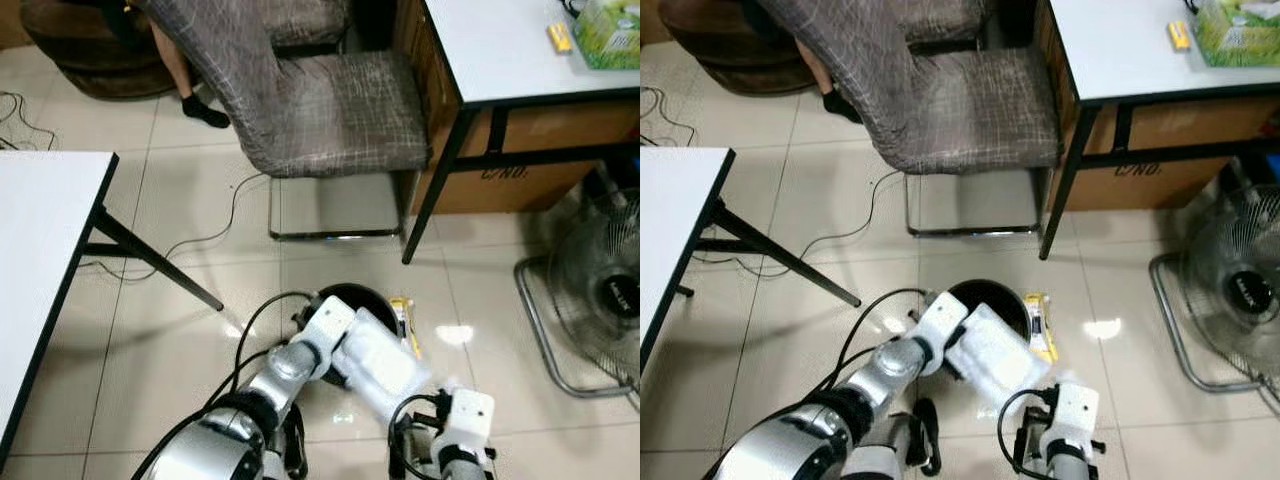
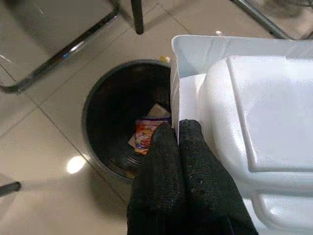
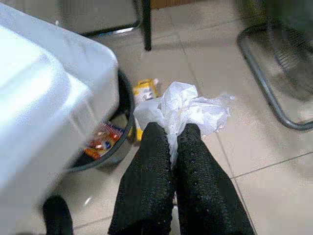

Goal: Picking trash to rubbish bin

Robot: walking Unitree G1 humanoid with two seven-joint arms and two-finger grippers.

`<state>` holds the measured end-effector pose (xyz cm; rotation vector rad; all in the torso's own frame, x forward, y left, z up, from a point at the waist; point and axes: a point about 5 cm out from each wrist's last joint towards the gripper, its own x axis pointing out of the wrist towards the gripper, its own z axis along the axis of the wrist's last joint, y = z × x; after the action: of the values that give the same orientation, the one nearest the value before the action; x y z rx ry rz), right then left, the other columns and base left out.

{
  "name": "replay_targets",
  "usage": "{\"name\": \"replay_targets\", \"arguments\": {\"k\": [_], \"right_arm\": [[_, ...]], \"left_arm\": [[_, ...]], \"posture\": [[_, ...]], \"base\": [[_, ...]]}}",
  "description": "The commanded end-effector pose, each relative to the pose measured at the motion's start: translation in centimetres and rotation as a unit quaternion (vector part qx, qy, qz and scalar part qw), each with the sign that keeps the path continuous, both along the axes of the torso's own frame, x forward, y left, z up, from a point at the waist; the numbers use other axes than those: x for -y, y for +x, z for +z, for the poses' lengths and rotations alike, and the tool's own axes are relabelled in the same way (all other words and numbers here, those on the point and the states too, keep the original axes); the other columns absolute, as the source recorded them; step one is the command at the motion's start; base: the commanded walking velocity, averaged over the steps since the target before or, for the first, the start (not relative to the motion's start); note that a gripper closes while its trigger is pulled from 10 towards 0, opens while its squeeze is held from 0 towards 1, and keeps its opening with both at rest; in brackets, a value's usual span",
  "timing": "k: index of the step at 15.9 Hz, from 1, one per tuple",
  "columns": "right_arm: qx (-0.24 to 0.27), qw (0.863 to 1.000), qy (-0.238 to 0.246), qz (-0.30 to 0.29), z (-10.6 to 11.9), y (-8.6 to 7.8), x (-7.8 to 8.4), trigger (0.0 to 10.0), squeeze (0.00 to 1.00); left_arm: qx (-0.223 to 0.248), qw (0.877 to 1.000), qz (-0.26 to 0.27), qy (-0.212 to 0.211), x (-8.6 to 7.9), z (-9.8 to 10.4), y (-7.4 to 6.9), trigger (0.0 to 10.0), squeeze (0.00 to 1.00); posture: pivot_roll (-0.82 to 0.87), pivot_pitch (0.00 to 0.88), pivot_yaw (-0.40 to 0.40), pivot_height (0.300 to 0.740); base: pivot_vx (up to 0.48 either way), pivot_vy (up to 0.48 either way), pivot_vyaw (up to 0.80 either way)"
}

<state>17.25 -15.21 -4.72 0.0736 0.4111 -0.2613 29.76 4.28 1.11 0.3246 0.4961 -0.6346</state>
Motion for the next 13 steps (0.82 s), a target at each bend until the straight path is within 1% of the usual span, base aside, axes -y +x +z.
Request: {"name": "replay_targets", "arguments": {"k": [1, 4, 5, 8, 9, 12, 13], "right_arm": [[-0.04, 0.998, 0.035, -0.023, -1.2, -2.8, -2.2, 10.0, 0.0], [-0.018, 0.999, 0.027, -0.03, -0.2, -2.6, -2.2, 10.0, 0.0], [0.0, 0.999, 0.022, -0.034, 0.6, -2.3, -2.2, 10.0, 0.0], [0.012, 0.999, 0.019, -0.04, 1.4, -2.0, -2.2, 10.0, 0.0], [0.013, 0.999, 0.019, -0.041, 1.7, -2.0, -2.2, 10.0, 0.0], [0.012, 0.999, 0.016, -0.041, 2.0, -2.0, -2.0, 10.0, 0.0], [0.015, 0.999, 0.016, -0.042, 2.2, -1.8, -1.9, 10.0, 0.0]], "left_arm": [[-0.007, 1.0, 0.001, 0.007, 0.3, -0.3, -0.3, 10.0, 0.0], [0.014, 1.0, 0.022, 0.004, 0.7, 0.8, 0.7, 10.0, 0.0], [0.035, 0.999, 0.037, 0.015, 0.8, 1.5, 1.4, 10.0, 0.0], [0.053, 0.997, 0.055, 0.032, 0.5, 2.0, 2.0, 10.0, 0.0], [0.059, 0.995, 0.07, 0.034, 0.4, 2.3, 2.2, 10.0, 0.0], [0.075, 0.992, 0.092, 0.04, 0.1, 2.6, 2.6, 10.0, 0.0], [0.073, 0.992, 0.099, 0.037, 0.1, 2.7, 2.6, 10.0, 0.0]], "posture": [[-0.21, 0.306, 0.119, 0.74], [-0.25, 0.315, 0.127, 0.74], [-0.27, 0.322, 0.129, 0.74], [-0.28, 0.329, 0.129, 0.74], [-0.28, 0.332, 0.13, 0.74], [-0.28, 0.335, 0.127, 0.74], [-0.28, 0.335, 0.126, 0.74]], "base": [[0.0, 0.0, 0.0], [0.0, 0.0, 0.0], [0.0, 0.0, 0.0], [0.0, 0.0, 0.0], [0.0, 0.0, 0.0], [0.0, 0.0, 0.0], [0.0, 0.0, 0.0]]}}
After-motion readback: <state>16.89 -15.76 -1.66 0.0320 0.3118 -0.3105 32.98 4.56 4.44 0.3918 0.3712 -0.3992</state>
